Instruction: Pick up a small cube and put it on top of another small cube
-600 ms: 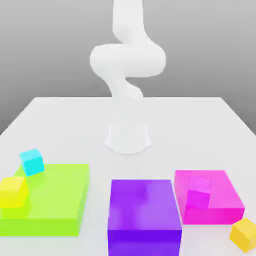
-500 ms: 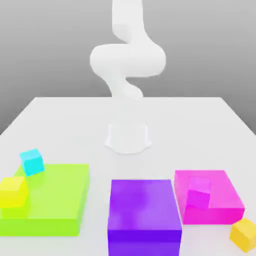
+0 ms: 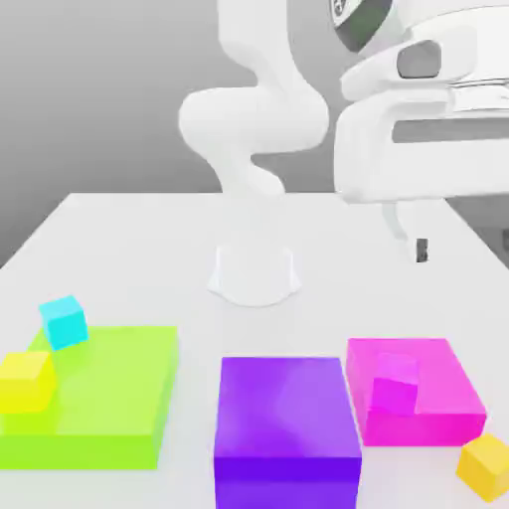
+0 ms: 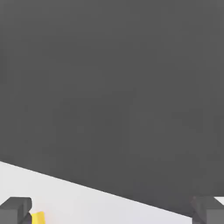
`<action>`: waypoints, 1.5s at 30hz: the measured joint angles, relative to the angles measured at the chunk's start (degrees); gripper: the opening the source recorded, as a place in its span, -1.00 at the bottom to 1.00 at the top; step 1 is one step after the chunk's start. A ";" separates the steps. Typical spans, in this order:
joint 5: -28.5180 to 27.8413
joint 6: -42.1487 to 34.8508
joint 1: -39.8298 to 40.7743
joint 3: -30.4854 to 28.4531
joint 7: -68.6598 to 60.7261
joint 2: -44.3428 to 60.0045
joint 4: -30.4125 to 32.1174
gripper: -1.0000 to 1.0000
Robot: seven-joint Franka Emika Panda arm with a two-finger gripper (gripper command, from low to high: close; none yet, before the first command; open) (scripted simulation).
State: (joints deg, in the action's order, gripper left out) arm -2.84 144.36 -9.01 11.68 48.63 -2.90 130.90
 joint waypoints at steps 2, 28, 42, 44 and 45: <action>-1.19 1.16 -1.94 0.54 0.92 4.23 -0.10 0.00; -6.31 6.97 -9.02 1.35 5.66 24.21 -0.13 -1.00; 7.30 -3.09 -4.11 1.70 17.38 -4.52 17.31 -1.00; 6.67 -2.92 -3.40 1.75 20.16 -6.22 19.37 -1.00; 6.05 -1.45 -3.15 1.81 21.00 -5.25 19.93 -1.00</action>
State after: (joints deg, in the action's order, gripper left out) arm 3.21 142.91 -12.17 13.49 69.62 -8.15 150.83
